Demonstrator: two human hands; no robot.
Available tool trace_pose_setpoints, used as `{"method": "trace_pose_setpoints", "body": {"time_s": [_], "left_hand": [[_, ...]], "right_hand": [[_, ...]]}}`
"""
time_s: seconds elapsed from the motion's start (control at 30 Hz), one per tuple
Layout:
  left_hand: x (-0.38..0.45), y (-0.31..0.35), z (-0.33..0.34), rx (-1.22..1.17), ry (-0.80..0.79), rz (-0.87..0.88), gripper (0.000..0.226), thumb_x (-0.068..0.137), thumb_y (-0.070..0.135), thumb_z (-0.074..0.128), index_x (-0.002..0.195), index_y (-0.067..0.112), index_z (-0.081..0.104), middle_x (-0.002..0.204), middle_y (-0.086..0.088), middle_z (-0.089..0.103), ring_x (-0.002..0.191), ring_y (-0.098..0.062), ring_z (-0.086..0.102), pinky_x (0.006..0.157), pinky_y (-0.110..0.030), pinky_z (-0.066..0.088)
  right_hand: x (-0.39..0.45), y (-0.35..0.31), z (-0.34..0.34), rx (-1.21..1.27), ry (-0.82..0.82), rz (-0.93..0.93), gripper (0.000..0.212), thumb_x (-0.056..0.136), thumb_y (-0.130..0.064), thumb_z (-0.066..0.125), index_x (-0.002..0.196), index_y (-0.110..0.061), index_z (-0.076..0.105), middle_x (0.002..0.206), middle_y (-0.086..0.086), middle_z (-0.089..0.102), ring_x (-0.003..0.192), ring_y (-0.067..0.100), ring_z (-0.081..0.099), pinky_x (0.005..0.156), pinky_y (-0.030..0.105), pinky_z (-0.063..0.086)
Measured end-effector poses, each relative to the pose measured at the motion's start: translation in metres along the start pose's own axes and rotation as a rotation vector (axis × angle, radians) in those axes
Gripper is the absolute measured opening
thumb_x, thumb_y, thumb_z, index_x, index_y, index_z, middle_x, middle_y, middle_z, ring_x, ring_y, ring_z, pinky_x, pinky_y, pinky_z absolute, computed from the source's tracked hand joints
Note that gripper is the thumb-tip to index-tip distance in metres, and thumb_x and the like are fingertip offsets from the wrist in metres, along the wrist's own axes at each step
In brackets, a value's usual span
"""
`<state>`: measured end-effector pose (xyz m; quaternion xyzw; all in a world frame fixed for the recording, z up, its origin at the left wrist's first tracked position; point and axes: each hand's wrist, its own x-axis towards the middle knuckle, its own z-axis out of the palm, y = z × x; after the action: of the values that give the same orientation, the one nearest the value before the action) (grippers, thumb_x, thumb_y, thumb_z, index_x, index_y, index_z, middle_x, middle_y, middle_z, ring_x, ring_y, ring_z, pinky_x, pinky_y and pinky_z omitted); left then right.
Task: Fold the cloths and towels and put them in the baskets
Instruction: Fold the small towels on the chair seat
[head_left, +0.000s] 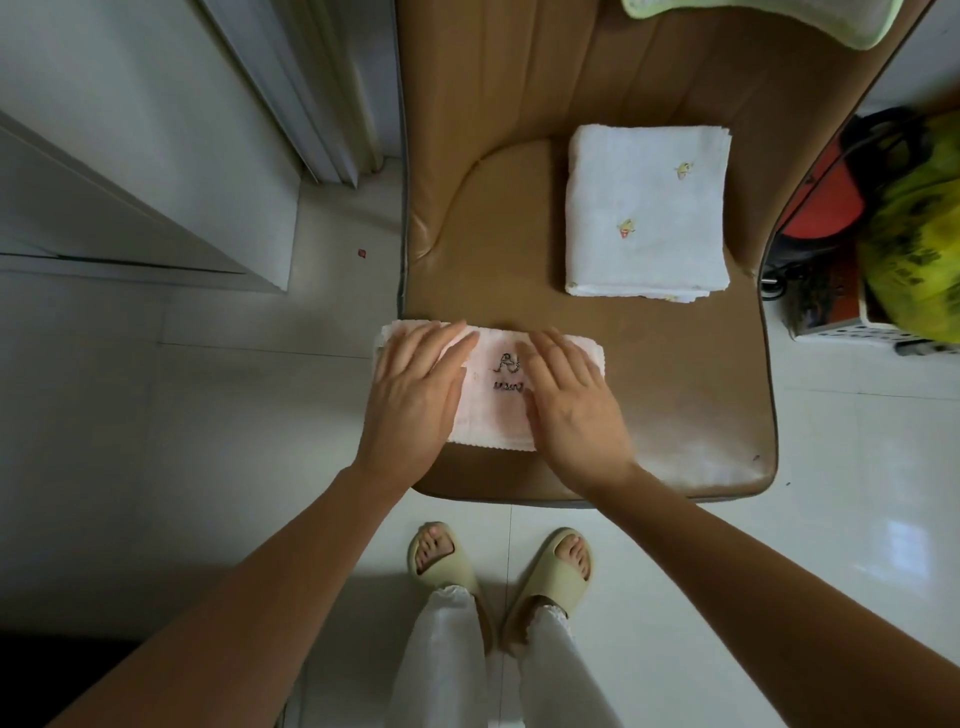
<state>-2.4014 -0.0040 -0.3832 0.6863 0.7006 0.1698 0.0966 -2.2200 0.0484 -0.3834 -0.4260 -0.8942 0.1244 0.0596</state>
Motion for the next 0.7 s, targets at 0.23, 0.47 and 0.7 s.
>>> {"method": "trace_pose_setpoints", "body": {"time_s": [0.23, 0.47, 0.7], "left_hand": [[-0.016, -0.035, 0.04, 0.167, -0.346, -0.142, 0.067, 0.098, 0.053, 0.0, 0.153, 0.016, 0.01, 0.16, -0.006, 0.008, 0.148, -0.029, 0.005, 0.117, -0.054, 0.011], [-0.001, -0.024, 0.022, -0.406, -0.159, -0.738, 0.07, 0.096, 0.05, 0.032, 0.152, 0.012, 0.012, 0.159, -0.01, 0.012, 0.144, -0.031, 0.019, 0.112, -0.038, 0.029], [-0.001, -0.042, 0.004, -0.805, -0.164, -1.046, 0.033, 0.088, 0.035, 0.064, 0.11, 0.01, 0.061, 0.103, -0.002, 0.062, 0.096, -0.018, 0.058, 0.066, -0.023, 0.049]], "right_hand": [[0.02, -0.002, 0.049, -0.122, -0.241, -0.027, 0.063, 0.1, -0.047, 0.021, 0.153, -0.014, 0.012, 0.16, 0.004, 0.009, 0.148, 0.02, 0.005, 0.12, 0.038, 0.003], [-0.01, 0.003, 0.038, -0.088, -0.115, 0.144, 0.06, 0.1, -0.038, 0.027, 0.15, -0.005, 0.021, 0.158, 0.014, 0.014, 0.147, 0.025, 0.01, 0.119, 0.043, 0.012], [-0.003, -0.018, 0.044, -0.06, -0.171, 0.059, 0.058, 0.1, -0.034, 0.023, 0.15, -0.006, 0.021, 0.158, 0.012, 0.015, 0.147, 0.026, 0.01, 0.118, 0.046, 0.013]]}}
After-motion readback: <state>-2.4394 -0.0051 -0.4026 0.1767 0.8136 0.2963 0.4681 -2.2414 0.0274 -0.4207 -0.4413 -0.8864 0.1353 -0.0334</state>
